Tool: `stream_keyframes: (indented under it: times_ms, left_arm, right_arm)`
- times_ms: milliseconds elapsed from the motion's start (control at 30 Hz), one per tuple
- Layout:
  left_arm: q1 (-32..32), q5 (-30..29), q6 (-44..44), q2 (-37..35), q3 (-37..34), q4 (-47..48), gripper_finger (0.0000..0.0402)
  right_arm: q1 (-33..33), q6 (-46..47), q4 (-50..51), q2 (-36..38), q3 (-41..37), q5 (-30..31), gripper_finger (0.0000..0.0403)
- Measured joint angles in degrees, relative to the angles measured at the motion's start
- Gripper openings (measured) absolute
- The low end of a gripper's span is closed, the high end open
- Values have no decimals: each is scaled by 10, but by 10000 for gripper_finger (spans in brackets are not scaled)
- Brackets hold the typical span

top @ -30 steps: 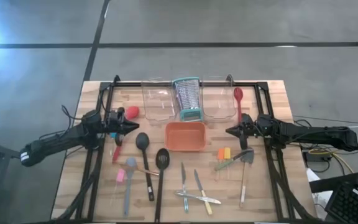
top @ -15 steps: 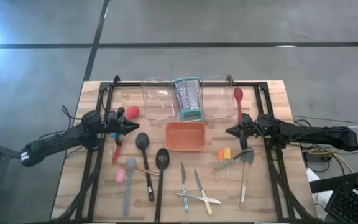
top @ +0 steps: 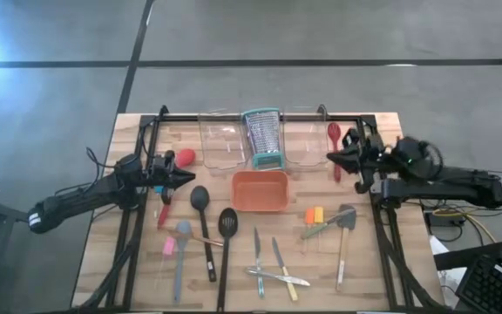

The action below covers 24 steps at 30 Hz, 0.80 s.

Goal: Pick & Place Kitchen Items
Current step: Put the green knife into the orange bin

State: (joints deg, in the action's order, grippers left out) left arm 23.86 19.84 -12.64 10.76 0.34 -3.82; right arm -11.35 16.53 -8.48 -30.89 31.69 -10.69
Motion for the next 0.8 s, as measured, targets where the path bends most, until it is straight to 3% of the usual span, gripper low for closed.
stream_keyframes:
  times_ms: [167, 333, 433, 633, 800]
  left_arm:
    - [0, 0, 0, 0, 0, 0, 35]
    - [0, 0, 0, 0, 0, 0, 39]
    - [0, 0, 0, 0, 0, 0, 39]
    - [0, 0, 0, 0, 0, 0, 35]
    - [0, 0, 0, 0, 0, 0, 39]
  right_arm:
    - [37, -33, 288, -128, 218, 21, 8]
    - [139, -17, 434, -265, 359, 77, 8]
    - [209, -12, 474, -343, 414, 122, 8]
    - [291, 61, 561, -461, 498, 133, 8]
    - [332, 125, 781, -510, 526, 163, 8]
